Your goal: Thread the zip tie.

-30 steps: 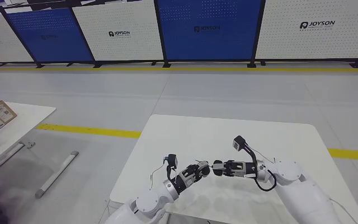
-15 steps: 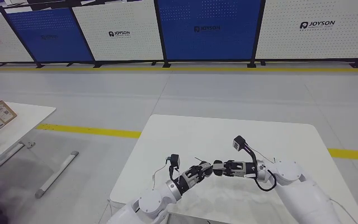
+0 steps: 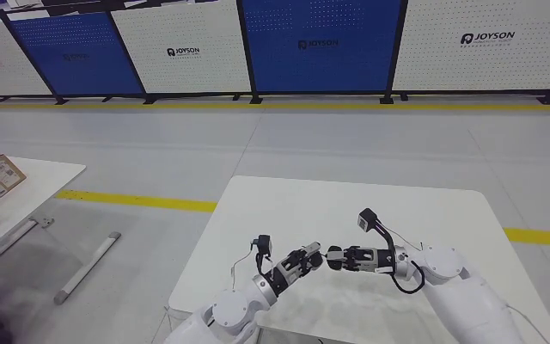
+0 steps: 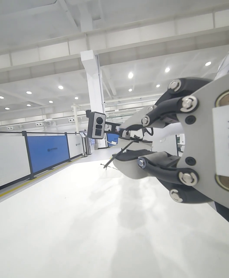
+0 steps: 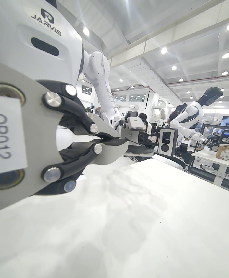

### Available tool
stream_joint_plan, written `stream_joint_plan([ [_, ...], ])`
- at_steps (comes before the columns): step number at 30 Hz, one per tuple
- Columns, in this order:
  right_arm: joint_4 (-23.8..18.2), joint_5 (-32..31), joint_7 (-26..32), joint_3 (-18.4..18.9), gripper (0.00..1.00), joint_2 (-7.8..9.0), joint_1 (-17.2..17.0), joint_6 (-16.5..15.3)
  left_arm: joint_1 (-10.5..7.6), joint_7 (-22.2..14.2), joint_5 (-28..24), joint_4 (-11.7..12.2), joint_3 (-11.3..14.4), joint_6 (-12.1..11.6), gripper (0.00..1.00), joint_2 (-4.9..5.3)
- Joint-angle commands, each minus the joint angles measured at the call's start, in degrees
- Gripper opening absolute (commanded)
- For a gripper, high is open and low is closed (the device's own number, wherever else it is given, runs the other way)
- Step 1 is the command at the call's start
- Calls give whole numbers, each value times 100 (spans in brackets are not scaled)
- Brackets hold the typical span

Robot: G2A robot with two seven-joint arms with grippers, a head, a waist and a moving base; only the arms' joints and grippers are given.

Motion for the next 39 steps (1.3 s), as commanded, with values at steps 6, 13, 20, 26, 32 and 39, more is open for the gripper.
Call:
stream_joint_plan([
  [6, 0, 0, 0, 0, 0, 0, 0, 0, 3, 11, 75, 28, -2, 0, 50, -20],
  [13, 0, 0, 0, 0, 0, 0, 0, 0, 1, -85, 50, 55, -11, -15, 31, -38],
  [20, 0, 0, 0, 0, 0, 0, 0, 0, 13, -121, 61, 41, -40, 6, 7, -50],
  [26, 0, 0, 0, 0, 0, 0, 0, 0, 57, -181, 91, 23, -66, 6, 6, -52],
  [32, 0, 0, 0, 0, 0, 0, 0, 0, 78, -217, 116, 7, -88, 6, 0, -59],
  [39, -109, -33, -177, 22, 5, 4, -75, 43, 80, -197, 174, -3, -85, 1, 0, -75],
])
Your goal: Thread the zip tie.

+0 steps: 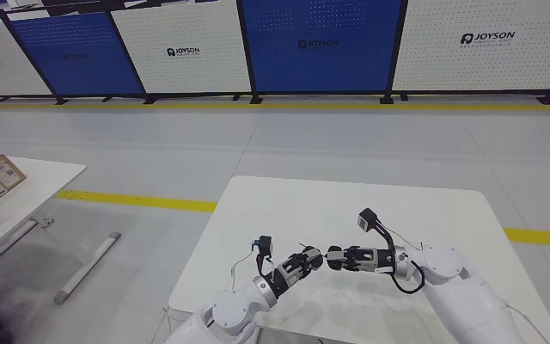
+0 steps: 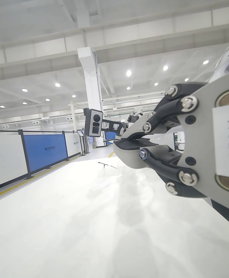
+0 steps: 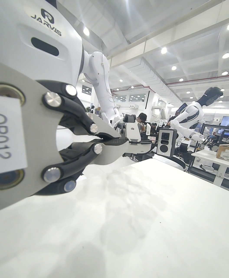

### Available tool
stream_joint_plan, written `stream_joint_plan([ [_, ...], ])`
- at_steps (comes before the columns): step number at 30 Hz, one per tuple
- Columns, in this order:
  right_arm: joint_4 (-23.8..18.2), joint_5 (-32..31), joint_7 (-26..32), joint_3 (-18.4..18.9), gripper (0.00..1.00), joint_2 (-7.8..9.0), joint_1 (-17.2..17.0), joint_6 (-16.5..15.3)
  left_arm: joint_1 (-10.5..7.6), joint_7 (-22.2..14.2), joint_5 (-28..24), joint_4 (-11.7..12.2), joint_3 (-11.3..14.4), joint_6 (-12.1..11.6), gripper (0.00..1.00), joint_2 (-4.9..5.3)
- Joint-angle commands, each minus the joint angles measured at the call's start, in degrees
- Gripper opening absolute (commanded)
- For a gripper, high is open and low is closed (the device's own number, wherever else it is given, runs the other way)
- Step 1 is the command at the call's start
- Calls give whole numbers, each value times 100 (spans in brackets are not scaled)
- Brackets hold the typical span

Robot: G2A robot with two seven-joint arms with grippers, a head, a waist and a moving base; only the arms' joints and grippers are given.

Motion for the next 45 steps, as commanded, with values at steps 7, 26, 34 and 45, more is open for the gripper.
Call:
stream_joint_plan([
  [7, -260, 133, -241, 509, 100, 145, -342, -131, 30, 276, 211, -18, -17, 31, 0, -19],
  [26, -867, 1, -432, 1252, 100, 399, -918, -209, -41, 811, 432, 80, 118, 343, 0, -94],
  [34, -867, 1, -432, 1252, 100, 399, -918, -209, -18, 902, -371, -55, 39, 418, 0, -160],
  [45, -867, 1, -432, 1252, 100, 399, -918, -209, -99, 1171, -192, -95, -27, 386, 0, -182],
])
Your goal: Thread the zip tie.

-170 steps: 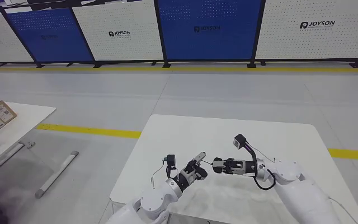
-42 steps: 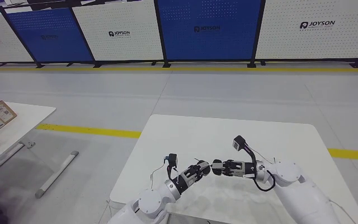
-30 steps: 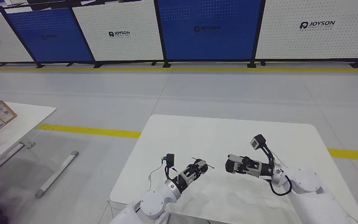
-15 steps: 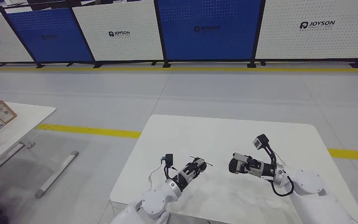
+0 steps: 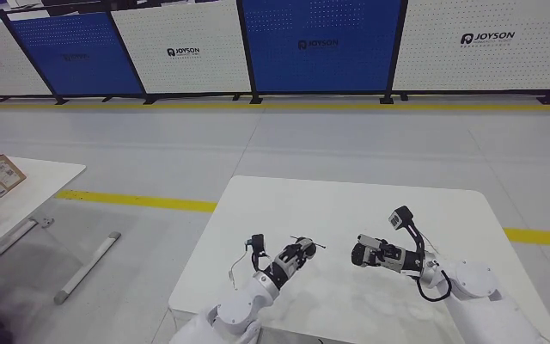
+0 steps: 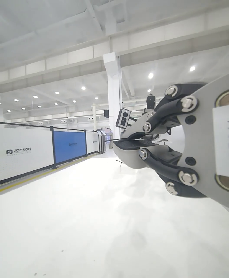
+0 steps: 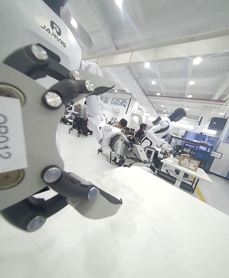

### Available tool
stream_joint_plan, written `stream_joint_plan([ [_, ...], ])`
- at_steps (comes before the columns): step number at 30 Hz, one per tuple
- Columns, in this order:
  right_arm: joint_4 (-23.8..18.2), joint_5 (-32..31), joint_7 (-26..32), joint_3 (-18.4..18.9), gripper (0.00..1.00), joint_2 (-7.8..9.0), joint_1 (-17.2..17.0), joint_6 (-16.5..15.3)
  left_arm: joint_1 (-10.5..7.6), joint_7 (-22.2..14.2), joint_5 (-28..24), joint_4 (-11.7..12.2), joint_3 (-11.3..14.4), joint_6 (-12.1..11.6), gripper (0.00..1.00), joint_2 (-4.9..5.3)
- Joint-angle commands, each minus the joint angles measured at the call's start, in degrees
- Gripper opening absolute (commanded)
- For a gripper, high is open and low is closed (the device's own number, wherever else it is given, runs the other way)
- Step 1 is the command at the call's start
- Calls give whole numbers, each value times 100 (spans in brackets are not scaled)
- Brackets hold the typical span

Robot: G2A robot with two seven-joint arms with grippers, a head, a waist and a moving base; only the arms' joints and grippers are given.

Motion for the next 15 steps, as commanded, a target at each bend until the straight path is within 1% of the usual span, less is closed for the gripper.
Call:
stream_joint_plan([
  [1, 0, 0, 0, 0, 100, 0, 0, 0, 7, 91, -5, -119, -63, -71, 0, -5],
  [4, 0, 0, 0, 0, 100, 0, 0, 0, 137, 216, -56, -452, -230, -254, 0, 3],
  [5, 0, 0, 0, 0, 100, 0, 0, 0, 201, 272, -74, -622, -318, -360, 0, 8],
  [7, 0, 0, 0, 0, 100, 0, 0, 0, 311, 282, -124, -886, -435, -478, 0, 17],
  [8, 0, 0, 0, 0, 100, 0, 0, 0, 391, 297, -119, -1071, -521, -553, 0, 26],
  [10, 0, 0, 0, 0, 100, 0, 0, 0, 526, 263, -130, -1353, -630, -651, 0, 39],
  [12, 0, 0, 0, 0, 100, 0, 0, 0, 691, 205, -202, -1590, -757, -746, 0, 53],
  [14, 0, 0, 0, 0, 100, 0, 0, 0, 783, 182, -307, -1643, -814, -804, 0, 55],
  [15, 0, 0, 0, 0, 100, 0, 0, 0, 783, 182, -307, -1643, -814, -804, 0, 55],
])
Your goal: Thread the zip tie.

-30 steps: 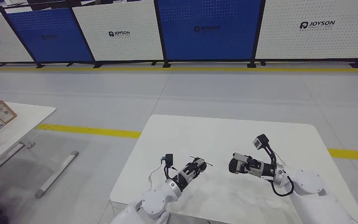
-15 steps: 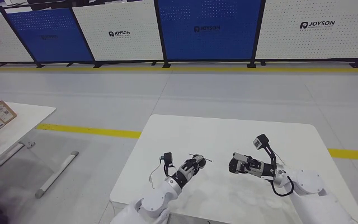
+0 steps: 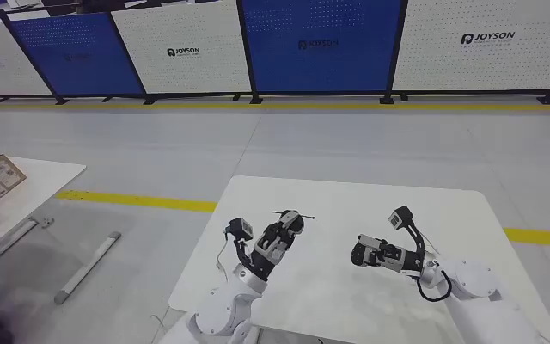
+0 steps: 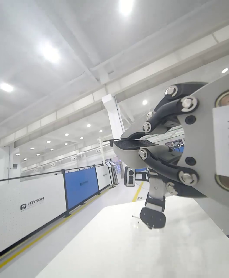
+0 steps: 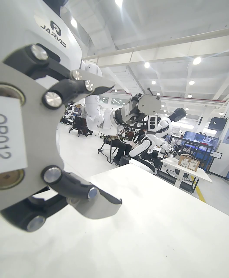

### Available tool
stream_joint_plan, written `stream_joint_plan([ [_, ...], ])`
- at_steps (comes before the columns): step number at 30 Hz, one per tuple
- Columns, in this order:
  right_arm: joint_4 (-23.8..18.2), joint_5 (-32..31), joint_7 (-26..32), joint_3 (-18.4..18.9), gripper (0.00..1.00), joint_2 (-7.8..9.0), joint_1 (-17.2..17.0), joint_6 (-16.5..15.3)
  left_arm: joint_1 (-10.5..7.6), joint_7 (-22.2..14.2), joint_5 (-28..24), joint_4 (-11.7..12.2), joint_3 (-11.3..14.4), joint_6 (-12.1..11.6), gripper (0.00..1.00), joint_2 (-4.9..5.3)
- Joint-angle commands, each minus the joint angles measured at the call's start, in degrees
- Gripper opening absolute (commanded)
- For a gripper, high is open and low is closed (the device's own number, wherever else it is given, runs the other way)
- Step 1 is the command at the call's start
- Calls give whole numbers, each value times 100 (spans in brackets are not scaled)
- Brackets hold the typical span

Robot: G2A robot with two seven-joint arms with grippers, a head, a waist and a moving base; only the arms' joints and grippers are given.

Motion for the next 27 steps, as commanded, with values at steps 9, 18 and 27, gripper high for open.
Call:
stream_joint_plan([
  [9, 0, 0, 0, 0, 100, 0, 0, 0, -7, -13, -27, 18, 8, 20, 0, -5],
  [18, 0, 0, 0, 0, 100, 0, 0, 0, 327, -574, -348, -437, -420, -637, 0, -12],
  [27, 0, 0, 0, 0, 100, 0, 0, 0, 455, -698, -408, -523, -527, -637, 0, -16],
])
